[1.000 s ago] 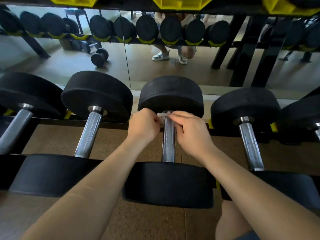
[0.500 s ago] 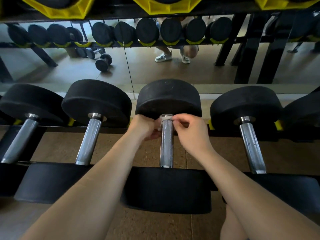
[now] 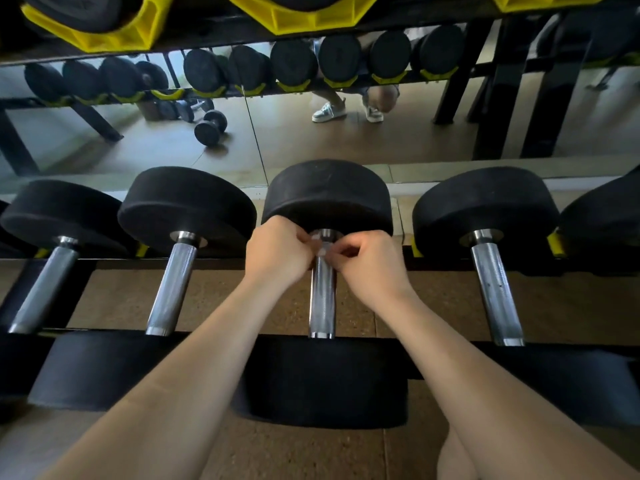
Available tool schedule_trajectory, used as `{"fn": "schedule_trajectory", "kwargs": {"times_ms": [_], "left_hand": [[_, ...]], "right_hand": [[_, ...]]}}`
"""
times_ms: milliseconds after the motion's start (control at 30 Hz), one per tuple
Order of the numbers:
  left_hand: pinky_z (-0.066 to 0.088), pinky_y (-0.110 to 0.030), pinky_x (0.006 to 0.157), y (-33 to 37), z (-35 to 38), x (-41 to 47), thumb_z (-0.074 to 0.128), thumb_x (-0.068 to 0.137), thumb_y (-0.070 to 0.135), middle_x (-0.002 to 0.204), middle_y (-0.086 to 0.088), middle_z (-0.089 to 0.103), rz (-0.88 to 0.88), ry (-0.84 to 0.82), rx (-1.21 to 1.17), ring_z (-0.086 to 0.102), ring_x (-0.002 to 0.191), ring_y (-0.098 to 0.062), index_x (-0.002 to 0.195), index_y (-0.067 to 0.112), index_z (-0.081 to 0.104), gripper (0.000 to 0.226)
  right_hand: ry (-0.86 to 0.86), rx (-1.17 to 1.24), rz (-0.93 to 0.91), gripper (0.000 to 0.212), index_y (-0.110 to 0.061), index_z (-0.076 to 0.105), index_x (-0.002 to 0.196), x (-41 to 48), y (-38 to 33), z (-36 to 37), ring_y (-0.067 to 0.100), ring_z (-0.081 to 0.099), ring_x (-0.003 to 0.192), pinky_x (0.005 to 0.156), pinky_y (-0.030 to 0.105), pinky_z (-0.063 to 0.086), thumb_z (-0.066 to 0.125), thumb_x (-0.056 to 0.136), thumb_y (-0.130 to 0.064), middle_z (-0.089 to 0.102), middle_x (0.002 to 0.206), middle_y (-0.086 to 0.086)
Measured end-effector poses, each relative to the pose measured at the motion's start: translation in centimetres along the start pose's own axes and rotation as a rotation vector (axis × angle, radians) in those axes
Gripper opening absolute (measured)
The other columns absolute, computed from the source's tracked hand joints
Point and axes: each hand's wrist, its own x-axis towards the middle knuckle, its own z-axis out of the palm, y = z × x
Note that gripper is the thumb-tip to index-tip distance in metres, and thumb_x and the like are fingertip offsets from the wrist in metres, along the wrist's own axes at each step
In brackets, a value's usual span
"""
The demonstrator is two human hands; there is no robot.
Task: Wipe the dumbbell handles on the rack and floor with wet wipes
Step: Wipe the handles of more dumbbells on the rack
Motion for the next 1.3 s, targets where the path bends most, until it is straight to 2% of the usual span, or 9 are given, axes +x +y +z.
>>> {"fn": "schedule_trajectory", "kwargs": {"times_ms": [167, 267, 367, 433, 533, 700, 1100, 1200, 1300], "left_hand": [[0.046, -0.028, 0.054, 0.1, -0.8, -2.4, 0.066, 0.085, 0.024, 0.068, -0.001, 0.064, 0.069, -0.085, 0.353, 0.063, 0.066, -0.018, 0.078, 0.017, 0.073, 0.012], [0.048, -0.031, 0.058, 0.0, -1.9, -3.2, 0.068, 0.077, 0.014, 0.061, -0.001, 0.062, 0.049, -0.350, 0.372, 0.064, 0.065, -0.018, 0.067, 0.015, 0.068, 0.010], [0.046, -0.028, 0.060, -0.6, -3.1, -3.8, 0.070, 0.079, 0.010, 0.056, 0.000, 0.061, 0.000, -0.606, 0.253, 0.057, 0.054, -0.012, 0.057, 0.015, 0.064, 0.023], [0.047, -0.025, 0.059, -1.3, -4.1, -4.3, 0.070, 0.084, 0.011, 0.061, -0.004, 0.064, 0.011, -0.541, 0.038, 0.057, 0.055, -0.011, 0.067, 0.011, 0.070, 0.018], [0.053, -0.020, 0.062, -2.0, -5.6, -5.5, 0.070, 0.087, 0.014, 0.073, -0.012, 0.070, -0.021, -0.390, -0.533, 0.066, 0.066, -0.014, 0.086, 0.005, 0.073, 0.010], [0.055, -0.023, 0.061, -2.6, -6.4, -7.2, 0.061, 0.090, 0.014, 0.078, -0.012, 0.069, -0.162, -0.323, -1.053, 0.066, 0.066, -0.018, 0.080, 0.011, 0.072, 0.015], [0.048, -0.023, 0.056, -3.2, -7.1, -9.0, 0.069, 0.076, 0.041, 0.066, -0.006, 0.062, -0.035, -0.162, -1.059, 0.058, 0.060, -0.014, 0.072, 0.015, 0.068, 0.026], [0.047, -0.024, 0.058, -3.2, -7.4, -9.0, 0.072, 0.070, 0.042, 0.072, -0.009, 0.064, -0.026, -0.158, -1.078, 0.057, 0.062, -0.016, 0.079, 0.009, 0.069, 0.035], [0.036, -0.018, 0.048, -3.5, -8.1, -9.3, 0.072, 0.072, 0.028, 0.062, -0.001, 0.058, -0.036, -0.146, -1.228, 0.044, 0.051, -0.009, 0.078, 0.012, 0.070, 0.017]], "right_hand": [[-0.331, -0.166, -0.053, 0.006, -0.025, 0.075, 0.084, -0.8, -1.5, -1.8, 0.001, 0.064, 0.077, 0.071, 0.020, 0.053, 0.074, 0.082, -0.030, 0.071, 0.086, -0.008], [-0.591, -0.224, -0.049, 0.006, -0.023, 0.078, 0.082, -1.0, -2.3, -2.4, 0.003, 0.064, 0.078, 0.074, 0.023, 0.053, 0.079, 0.077, -0.025, 0.072, 0.083, -0.006], [-0.561, 0.030, 0.038, 0.006, -0.017, 0.077, 0.085, -1.2, -2.3, -2.8, 0.002, 0.063, 0.072, 0.067, 0.020, 0.051, 0.076, 0.081, -0.021, 0.072, 0.082, -0.003], [-0.466, 0.271, 0.112, 0.012, -0.014, 0.073, 0.092, -1.3, -2.5, -3.8, 0.005, 0.063, 0.071, 0.064, 0.018, 0.051, 0.072, 0.084, -0.022, 0.070, 0.086, 0.001], [-0.587, 0.649, 0.216, 0.036, -0.015, 0.068, 0.110, -1.9, -3.3, -5.2, 0.016, 0.068, 0.083, 0.067, 0.025, 0.054, 0.069, 0.078, -0.032, 0.070, 0.102, 0.009], [-0.556, 0.664, 0.116, 0.031, -0.013, 0.070, 0.107, -3.1, -5.4, -4.6, 0.018, 0.070, 0.082, 0.068, 0.024, 0.054, 0.074, 0.077, -0.012, 0.073, 0.089, 0.006], [-0.441, 0.482, -0.010, 0.012, -0.023, 0.075, 0.094, -5.1, -8.2, -3.0, -0.001, 0.064, 0.078, 0.061, 0.011, 0.044, 0.072, 0.083, -0.026, 0.073, 0.085, -0.008], [-0.409, 0.675, 0.105, 0.010, -0.016, 0.075, 0.092, -5.0, -7.9, -2.7, 0.005, 0.063, 0.075, 0.057, 0.020, 0.044, 0.067, 0.086, -0.014, 0.073, 0.085, 0.001], [-0.399, 1.067, 0.273, 0.014, -0.004, 0.070, 0.095, -4.5, -8.0, -2.9, 0.013, 0.066, 0.076, 0.055, 0.020, 0.050, 0.057, 0.090, -0.005, 0.072, 0.089, 0.010]]}}
